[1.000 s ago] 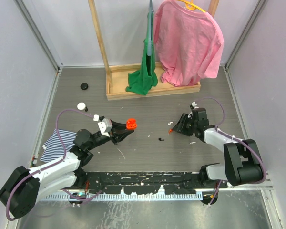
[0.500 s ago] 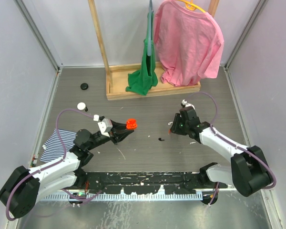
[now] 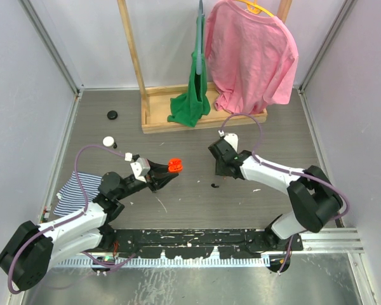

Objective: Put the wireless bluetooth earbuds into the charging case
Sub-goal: Adjust the earbud at the center of the board.

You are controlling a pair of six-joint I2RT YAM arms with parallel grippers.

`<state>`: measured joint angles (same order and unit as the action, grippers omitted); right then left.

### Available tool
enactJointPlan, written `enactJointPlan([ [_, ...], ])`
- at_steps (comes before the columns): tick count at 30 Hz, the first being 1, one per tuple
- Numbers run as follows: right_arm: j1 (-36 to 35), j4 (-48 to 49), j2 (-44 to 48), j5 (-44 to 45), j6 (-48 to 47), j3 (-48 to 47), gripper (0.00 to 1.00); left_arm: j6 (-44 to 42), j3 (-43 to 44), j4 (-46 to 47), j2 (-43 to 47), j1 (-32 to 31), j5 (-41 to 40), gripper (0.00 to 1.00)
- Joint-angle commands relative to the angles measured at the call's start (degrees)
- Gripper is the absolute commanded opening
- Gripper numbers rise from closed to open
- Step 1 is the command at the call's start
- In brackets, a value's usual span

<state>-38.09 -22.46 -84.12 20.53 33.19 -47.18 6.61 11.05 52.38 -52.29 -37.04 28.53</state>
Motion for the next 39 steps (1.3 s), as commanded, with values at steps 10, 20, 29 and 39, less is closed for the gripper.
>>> enactJointPlan([
  [10,-1.2,-3.2,-6.5,5.3,2.5,-4.9,0.37,-0.3,2.4,1.8,1.1,-0.2,0.0,0.0],
  [20,-1.1,-0.3,-8.7,3.3,1.8,-3.6,0.37,-0.3,2.4,1.6,1.4,-0.2,0.0,0.0],
  [29,0.2,10.3,-3.6,-8.8,0.3,0.8,0.23,-0.4,2.4,1.2,1.8,-0.2,-0.1,0.0],
  [39,10.7,31.5,3.6,-35.5,4.4,12.9,0.16,-0.4,2.4,1.0,2.2,-0.2,-0.1,0.0],
])
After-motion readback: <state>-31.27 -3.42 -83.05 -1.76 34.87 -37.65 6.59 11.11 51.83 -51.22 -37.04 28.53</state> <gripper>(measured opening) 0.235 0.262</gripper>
